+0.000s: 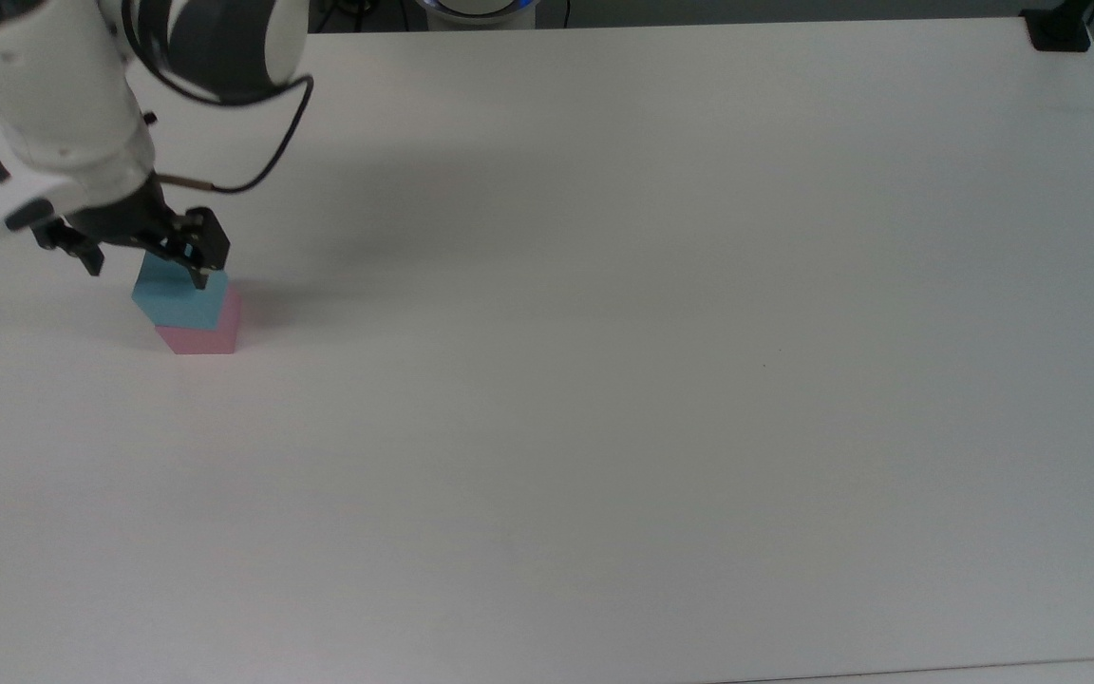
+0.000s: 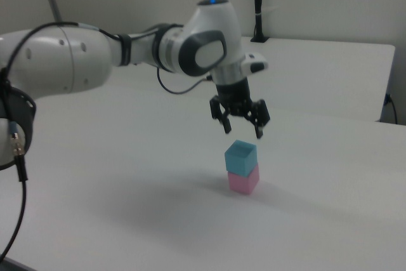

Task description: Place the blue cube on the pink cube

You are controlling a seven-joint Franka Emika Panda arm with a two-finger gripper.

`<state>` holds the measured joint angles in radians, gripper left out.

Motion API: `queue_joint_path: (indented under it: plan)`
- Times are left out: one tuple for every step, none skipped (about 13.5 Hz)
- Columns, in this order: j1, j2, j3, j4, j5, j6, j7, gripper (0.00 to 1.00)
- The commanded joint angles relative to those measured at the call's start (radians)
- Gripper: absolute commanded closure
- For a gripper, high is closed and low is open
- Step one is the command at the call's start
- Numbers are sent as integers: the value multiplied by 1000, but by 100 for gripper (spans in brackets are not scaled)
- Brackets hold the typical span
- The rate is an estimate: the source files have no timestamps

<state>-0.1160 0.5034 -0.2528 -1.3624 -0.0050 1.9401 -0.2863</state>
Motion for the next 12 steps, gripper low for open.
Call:
queue_joint_path:
  plan:
    - [27, -141, 10, -27, 17, -120, -14, 0]
    - [45, -173, 12, -29, 16, -142, -4, 0]
    - [76, -215, 20, -43, 13, -148, 57, 0]
    - [102, -255, 39, -66, 4, -150, 152, 0]
    - [120, -291, 87, -81, -28, -182, 233, 0]
    - [122, -313, 124, -86, -47, -225, 280, 0]
    - [122, -327, 162, -86, -62, -268, 321, 0]
    - [122, -345, 191, -86, -73, -303, 350, 0]
    - [122, -379, 216, -107, -76, -325, 377, 0]
    - [125, -414, 227, -134, -75, -325, 383, 0]
    - [140, -463, 233, -185, -70, -325, 387, 0]
    - [168, -502, 231, -223, -69, -326, 386, 0]
